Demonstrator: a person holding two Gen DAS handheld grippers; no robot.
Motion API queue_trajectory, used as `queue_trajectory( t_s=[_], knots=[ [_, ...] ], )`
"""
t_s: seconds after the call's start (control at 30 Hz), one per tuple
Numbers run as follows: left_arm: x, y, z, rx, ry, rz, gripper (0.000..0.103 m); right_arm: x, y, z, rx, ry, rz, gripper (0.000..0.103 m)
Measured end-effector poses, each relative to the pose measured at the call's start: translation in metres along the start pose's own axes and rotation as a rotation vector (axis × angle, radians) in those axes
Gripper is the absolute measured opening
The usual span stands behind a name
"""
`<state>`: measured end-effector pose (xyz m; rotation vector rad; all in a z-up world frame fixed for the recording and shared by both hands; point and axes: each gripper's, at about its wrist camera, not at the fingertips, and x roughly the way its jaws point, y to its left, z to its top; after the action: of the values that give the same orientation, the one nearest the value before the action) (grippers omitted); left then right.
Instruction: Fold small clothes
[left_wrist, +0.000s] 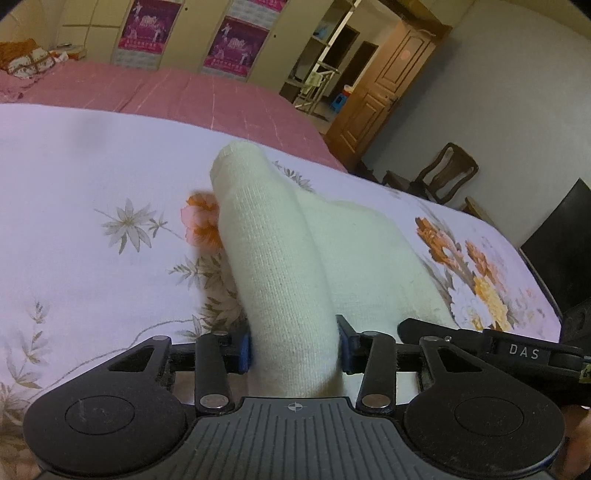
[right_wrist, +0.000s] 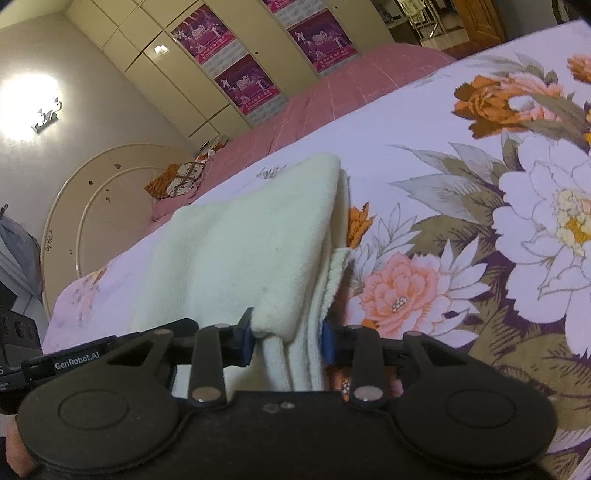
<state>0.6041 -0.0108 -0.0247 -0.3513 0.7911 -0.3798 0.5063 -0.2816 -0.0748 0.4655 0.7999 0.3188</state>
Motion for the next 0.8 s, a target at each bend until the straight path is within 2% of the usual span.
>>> queue_trajectory(
  t_s=[0.23,0.37,0.57,0.8],
  knots=[
    [-0.016,0.001,0.002,-0.010,-0.022,-0.019,0.039,-0.011,0.012,0.000,-0.022,-0.048,-0.008,0.030],
    [-0.038,0.003,0.005,-0.008,-0.043,-0.029,0.038,-0.023,0.032,0.003,-0.057,-0.073,0.001,0.029],
    [-0.095,0.025,0.003,-0.001,-0.088,-0.004,0.038,-0.031,0.075,-0.003,-0.130,-0.070,0.025,0.029],
    [-0.181,0.089,-0.010,-0.010,-0.123,0.091,0.038,-0.007,0.153,-0.033,-0.211,-0.036,0.110,0.029]
  ],
)
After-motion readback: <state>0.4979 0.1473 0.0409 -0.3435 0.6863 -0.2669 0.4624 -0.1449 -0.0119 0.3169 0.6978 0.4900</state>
